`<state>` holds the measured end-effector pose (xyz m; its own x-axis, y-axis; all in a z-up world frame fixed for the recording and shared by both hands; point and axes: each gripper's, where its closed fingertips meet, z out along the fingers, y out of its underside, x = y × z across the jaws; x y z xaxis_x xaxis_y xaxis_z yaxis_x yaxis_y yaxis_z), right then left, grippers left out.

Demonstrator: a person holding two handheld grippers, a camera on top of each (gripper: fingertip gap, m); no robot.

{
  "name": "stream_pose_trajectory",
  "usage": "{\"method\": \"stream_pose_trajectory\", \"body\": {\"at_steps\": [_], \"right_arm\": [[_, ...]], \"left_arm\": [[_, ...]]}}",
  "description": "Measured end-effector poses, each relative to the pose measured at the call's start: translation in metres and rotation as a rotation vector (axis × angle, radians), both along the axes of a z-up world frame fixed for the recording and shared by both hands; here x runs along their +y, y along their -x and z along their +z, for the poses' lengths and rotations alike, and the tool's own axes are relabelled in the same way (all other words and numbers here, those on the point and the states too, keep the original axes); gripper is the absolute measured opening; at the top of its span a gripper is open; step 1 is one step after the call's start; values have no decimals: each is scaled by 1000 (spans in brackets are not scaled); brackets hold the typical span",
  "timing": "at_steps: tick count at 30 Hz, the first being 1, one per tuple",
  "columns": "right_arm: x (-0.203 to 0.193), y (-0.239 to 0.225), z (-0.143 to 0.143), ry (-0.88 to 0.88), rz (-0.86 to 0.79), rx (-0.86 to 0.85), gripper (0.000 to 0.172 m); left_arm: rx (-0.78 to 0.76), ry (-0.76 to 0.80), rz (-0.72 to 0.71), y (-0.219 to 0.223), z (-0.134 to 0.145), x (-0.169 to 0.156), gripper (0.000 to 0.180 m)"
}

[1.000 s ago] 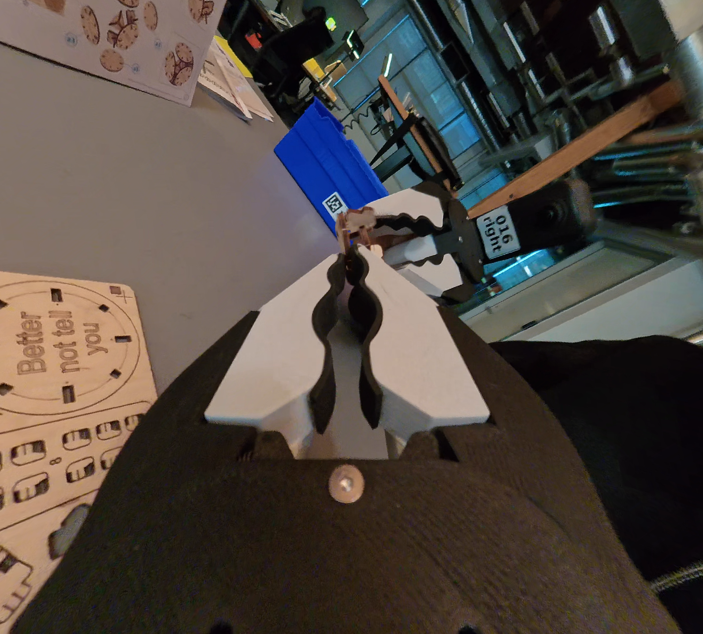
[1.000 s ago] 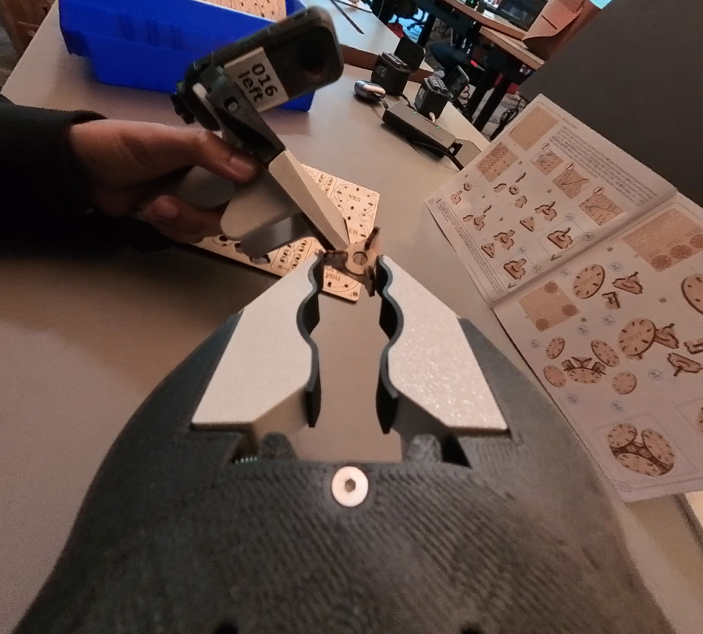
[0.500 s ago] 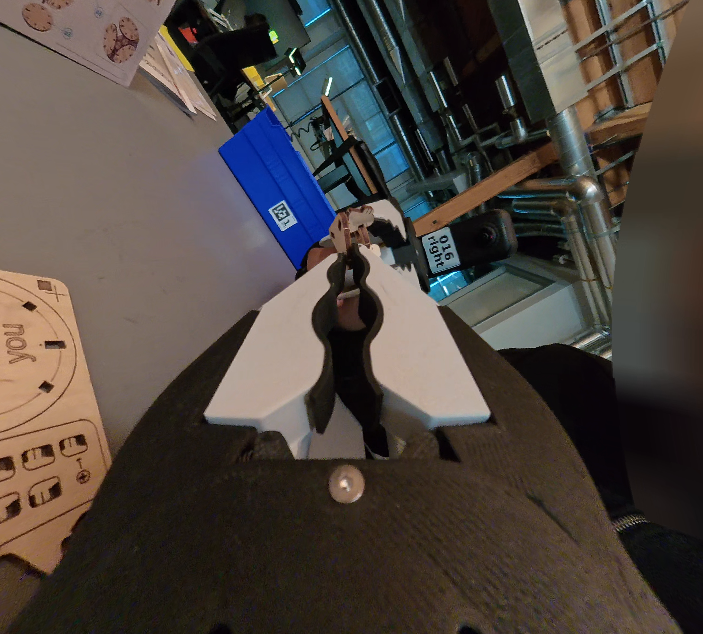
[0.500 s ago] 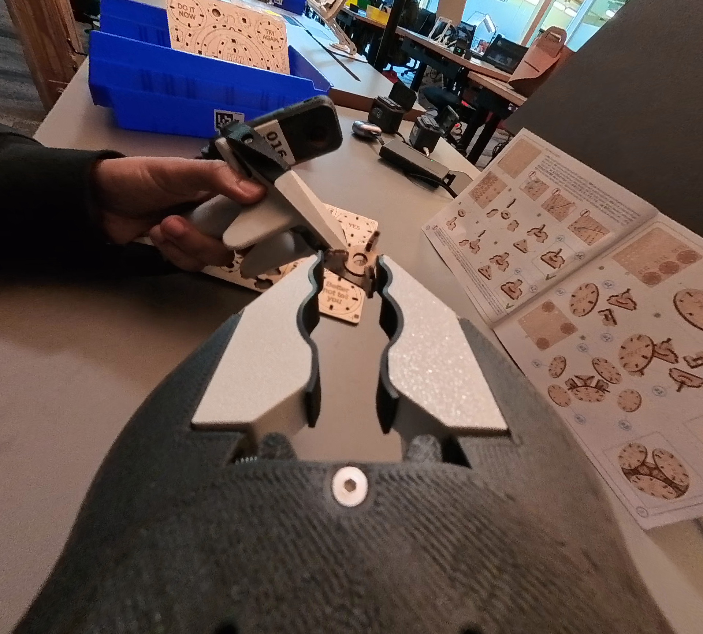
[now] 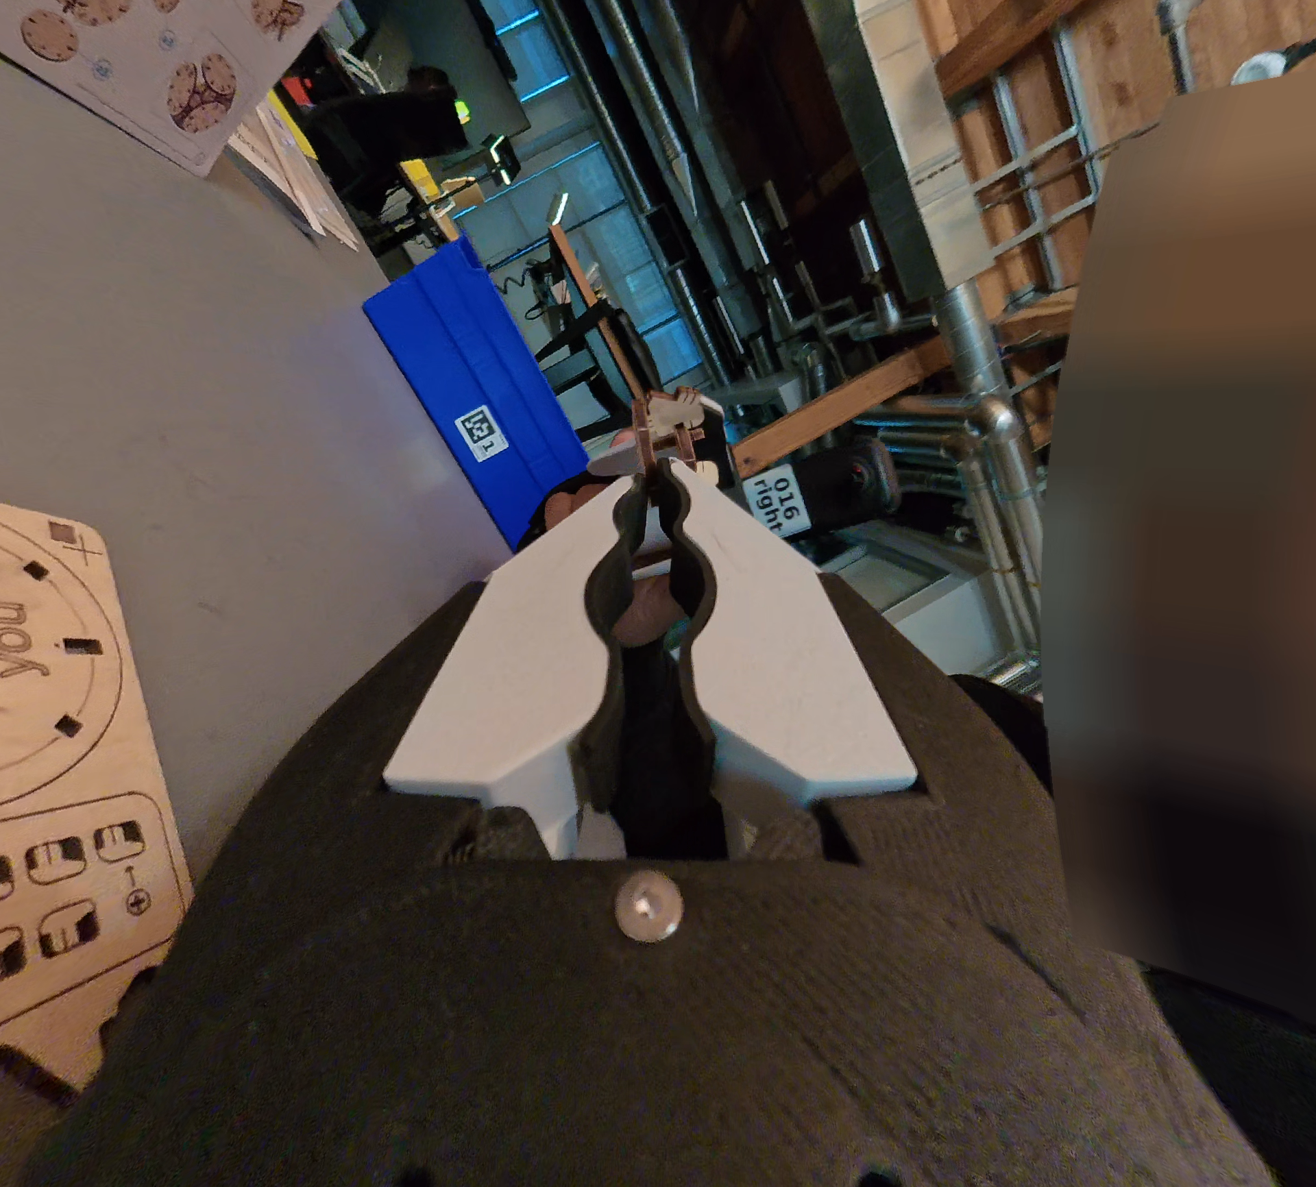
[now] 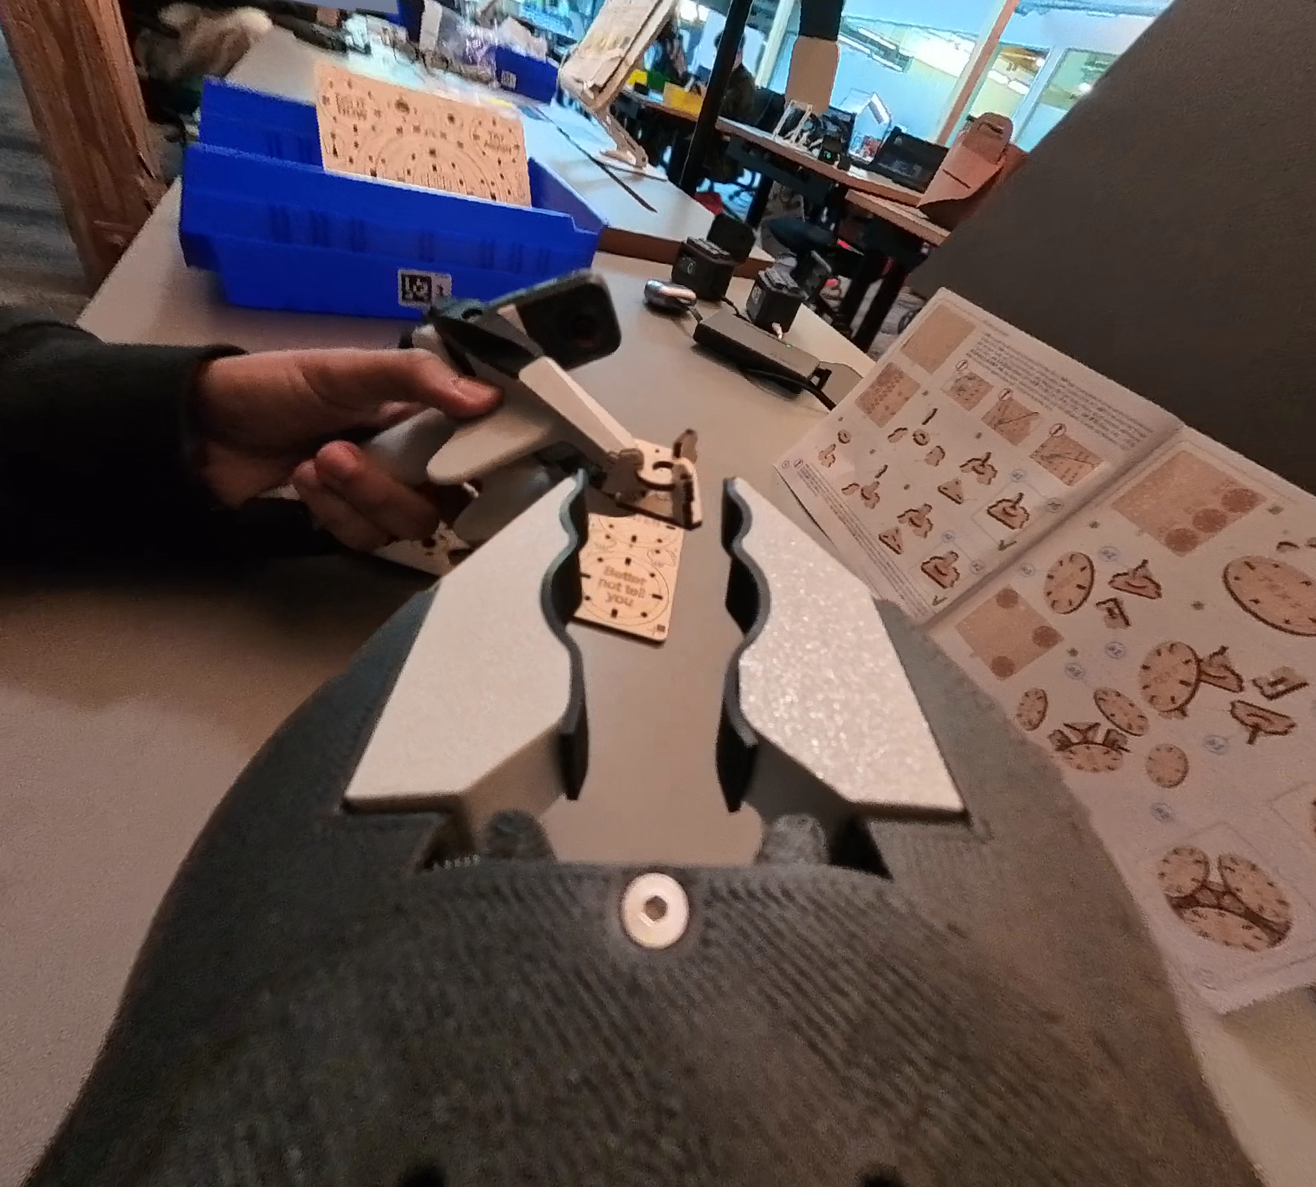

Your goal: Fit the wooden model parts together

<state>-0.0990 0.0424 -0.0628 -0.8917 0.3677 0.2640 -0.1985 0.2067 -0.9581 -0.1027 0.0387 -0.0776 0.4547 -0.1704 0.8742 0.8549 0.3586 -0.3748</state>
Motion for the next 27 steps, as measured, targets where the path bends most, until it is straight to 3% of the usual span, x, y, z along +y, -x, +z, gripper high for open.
{"method": "stream_pose_trajectory", "body": {"at_steps": [4, 9, 12, 27], "right_arm": [[9, 8, 6, 117, 26, -148, 33], [12, 12, 1, 212, 106, -361, 14], [10, 10, -2, 196, 122, -352, 0], [7, 12, -9, 58, 25, -185, 0]], "left_arm": [[-45, -41, -6, 3, -1, -3, 2], [-131, -146, -50, 4, 0, -6, 2], [-147, -147, -67, 3, -2, -4, 2], [-164, -149, -121, -3, -4, 2, 2]]}}
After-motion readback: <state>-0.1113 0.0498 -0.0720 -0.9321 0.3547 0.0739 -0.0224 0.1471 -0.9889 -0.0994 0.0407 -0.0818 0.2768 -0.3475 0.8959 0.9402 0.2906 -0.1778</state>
